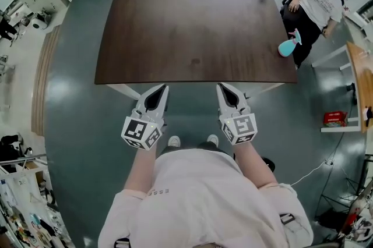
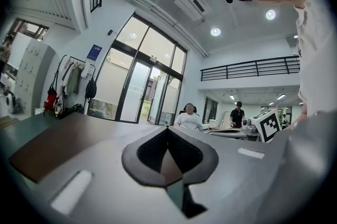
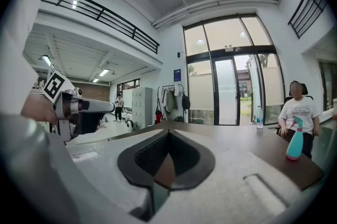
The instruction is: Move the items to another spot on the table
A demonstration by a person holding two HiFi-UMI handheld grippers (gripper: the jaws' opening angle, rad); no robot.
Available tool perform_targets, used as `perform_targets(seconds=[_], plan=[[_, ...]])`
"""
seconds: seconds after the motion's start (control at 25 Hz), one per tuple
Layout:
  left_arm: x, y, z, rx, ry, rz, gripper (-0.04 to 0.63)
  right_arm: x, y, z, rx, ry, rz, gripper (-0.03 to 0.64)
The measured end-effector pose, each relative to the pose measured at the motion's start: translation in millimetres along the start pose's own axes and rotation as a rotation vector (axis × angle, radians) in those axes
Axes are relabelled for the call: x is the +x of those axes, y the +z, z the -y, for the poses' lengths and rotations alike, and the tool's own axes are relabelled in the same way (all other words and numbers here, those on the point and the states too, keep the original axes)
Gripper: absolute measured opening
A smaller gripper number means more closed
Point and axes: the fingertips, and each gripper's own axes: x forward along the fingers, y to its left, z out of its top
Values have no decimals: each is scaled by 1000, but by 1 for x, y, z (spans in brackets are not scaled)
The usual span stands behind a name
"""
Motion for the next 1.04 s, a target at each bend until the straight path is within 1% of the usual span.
perform_targets(seconds=[0.24, 0.52, 0.76, 1.04], plan=[[0, 4, -2, -5, -13, 5, 8, 1, 6, -4, -18, 3, 0, -11], [7, 2, 2, -1, -21, 7, 8, 2, 5, 7, -26, -8, -14, -11], [2, 4, 2, 32, -19, 4, 8, 4, 2, -1, -19, 4, -22, -11], [14, 2, 9, 15, -25, 1, 8, 0, 2, 12, -16, 9, -37, -11]])
